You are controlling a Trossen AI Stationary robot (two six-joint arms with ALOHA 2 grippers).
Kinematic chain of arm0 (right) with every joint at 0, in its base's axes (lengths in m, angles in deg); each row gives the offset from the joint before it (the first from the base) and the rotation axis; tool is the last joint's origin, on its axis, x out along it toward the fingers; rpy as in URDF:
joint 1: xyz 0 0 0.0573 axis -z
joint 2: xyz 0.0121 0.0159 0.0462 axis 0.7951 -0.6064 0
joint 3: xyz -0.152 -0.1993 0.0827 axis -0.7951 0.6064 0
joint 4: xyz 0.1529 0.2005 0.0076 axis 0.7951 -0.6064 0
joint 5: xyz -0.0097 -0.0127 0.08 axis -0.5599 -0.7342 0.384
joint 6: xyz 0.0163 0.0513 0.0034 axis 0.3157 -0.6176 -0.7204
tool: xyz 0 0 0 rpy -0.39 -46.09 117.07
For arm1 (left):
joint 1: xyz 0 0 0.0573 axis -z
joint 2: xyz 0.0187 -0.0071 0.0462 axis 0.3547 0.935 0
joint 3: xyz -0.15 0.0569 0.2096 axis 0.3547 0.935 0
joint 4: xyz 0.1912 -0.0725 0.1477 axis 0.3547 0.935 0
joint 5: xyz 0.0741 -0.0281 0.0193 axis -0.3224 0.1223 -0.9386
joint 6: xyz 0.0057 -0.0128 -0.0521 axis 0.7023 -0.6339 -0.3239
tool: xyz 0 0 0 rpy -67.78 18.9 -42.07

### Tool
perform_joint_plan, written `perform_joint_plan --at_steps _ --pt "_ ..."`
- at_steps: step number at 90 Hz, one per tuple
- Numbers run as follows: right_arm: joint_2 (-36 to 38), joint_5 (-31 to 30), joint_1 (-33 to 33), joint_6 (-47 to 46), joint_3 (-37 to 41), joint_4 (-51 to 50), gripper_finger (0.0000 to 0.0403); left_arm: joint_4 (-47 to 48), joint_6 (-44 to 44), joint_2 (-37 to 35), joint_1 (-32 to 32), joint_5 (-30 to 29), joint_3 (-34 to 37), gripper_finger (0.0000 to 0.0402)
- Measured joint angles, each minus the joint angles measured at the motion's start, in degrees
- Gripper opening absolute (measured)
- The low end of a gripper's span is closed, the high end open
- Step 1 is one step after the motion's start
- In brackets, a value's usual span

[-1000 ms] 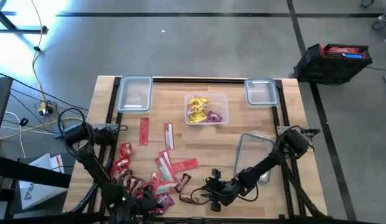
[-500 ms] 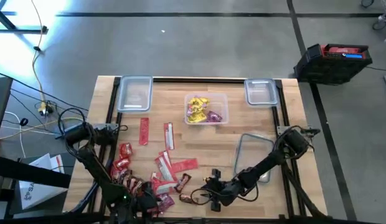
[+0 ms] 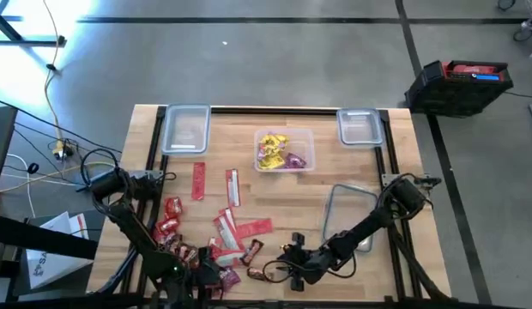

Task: Sort candy
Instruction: Put the violet candy into the center transparent bin

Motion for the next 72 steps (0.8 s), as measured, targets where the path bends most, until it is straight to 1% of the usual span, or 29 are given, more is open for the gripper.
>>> perform_joint_plan --at_steps 16,29,40,47,59,72 --pt "0.00 -0.39 0.02 0.66 0.02 -0.14 0.0118 -1.55 0.08 0.00 0.00 -0.49 1.71 0.0227" --pt "0.00 -0.40 0.02 1.10 0.02 -0.34 0.0118 -5.53 0.06 0.04 0.00 -0.58 4.50 0.0227" --pt "0.00 -0.40 0.02 1.10 0.02 -0.51 0.0118 -6.53 1.13 0.46 0.00 -0.71 4.73 0.0227" --pt "0.00 -0.42 0.02 1.11 0.02 -0.55 0.0118 -8.74 3.00 2.18 0.00 -0.81 4.73 0.0227" --pt "0.00 -0.62 0.02 1.10 0.02 -0.64 0.0118 -15.72 6.37 7.21 -0.14 -1.11 4.57 0.0227" --pt "0.00 -0.66 0.02 1.10 0.02 -0.69 0.0118 -16.48 5.28 8.59 -0.30 -2.70 4.35 0.0227"
